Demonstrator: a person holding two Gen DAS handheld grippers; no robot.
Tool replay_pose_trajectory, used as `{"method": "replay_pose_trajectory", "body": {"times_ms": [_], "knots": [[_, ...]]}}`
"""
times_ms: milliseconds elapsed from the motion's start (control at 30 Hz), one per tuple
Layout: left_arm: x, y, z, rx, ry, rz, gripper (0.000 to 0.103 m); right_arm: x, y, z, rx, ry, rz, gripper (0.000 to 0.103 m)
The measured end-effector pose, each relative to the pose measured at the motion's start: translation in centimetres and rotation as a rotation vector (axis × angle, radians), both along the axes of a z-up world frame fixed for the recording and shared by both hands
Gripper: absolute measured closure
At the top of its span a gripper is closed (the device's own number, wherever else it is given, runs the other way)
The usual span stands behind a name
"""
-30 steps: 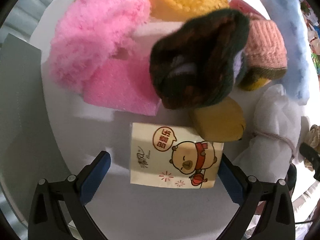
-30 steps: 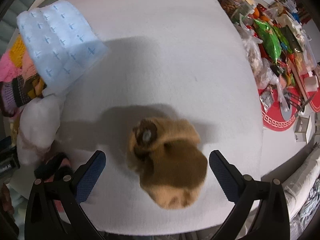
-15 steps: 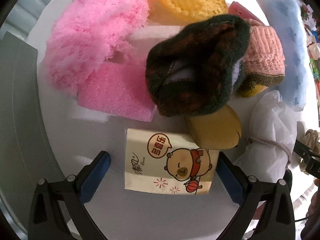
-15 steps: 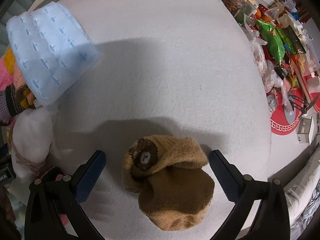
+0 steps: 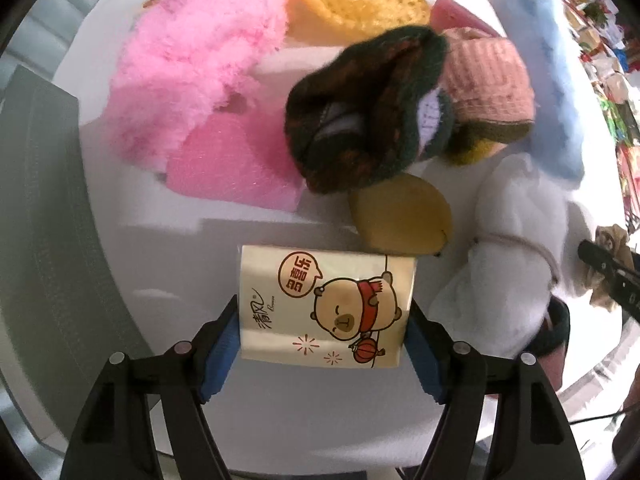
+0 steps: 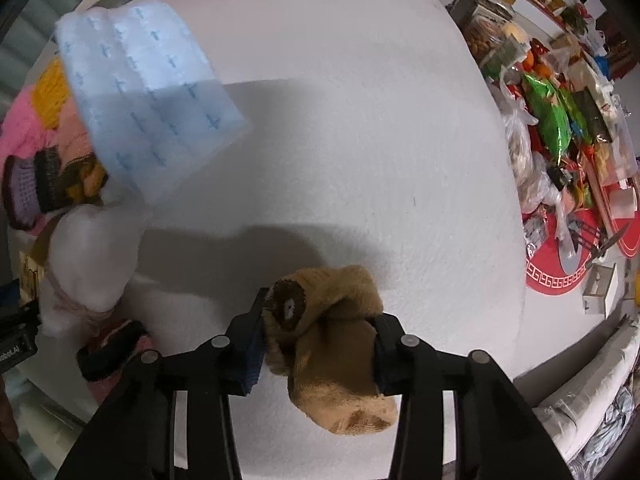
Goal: Organize soft objects
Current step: 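Carry card box and tan sock to the white box and release both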
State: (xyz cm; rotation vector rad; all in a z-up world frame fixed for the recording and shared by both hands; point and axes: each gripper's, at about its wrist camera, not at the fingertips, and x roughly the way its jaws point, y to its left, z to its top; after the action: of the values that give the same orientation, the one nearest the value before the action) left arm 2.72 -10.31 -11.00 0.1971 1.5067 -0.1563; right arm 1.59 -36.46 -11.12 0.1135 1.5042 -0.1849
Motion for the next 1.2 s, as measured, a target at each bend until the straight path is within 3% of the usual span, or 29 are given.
{"method": "replay_pose_trajectory", "body": {"times_ms": [367, 633, 900, 1200], "knots": [[-0.3, -0.2, 4.8, -0.086, -0.055, -0.045, 0.027, -0.5, 1.9, 5.1, 0.063, -0.071, 0.009, 0.058], [0.0, 1.1, 9.0, -0.155, -0.12, -0.028, 0.027, 0.2, 6.1, 9.6, 0.084, -0.136, 0.078, 0.058], [-1.2, 8.2, 15.0, -0.22, -0.175, 0.053, 0.027, 1.7, 12.1, 13.5, 0.119, -0.204, 0.186, 0.058], [-1.2, 15.6, 17.1, -0.187, -0.244, 0.24, 0.027, 3.7, 21.2, 15.9, 0.167, -0.233, 0.375, 0.058]]}}
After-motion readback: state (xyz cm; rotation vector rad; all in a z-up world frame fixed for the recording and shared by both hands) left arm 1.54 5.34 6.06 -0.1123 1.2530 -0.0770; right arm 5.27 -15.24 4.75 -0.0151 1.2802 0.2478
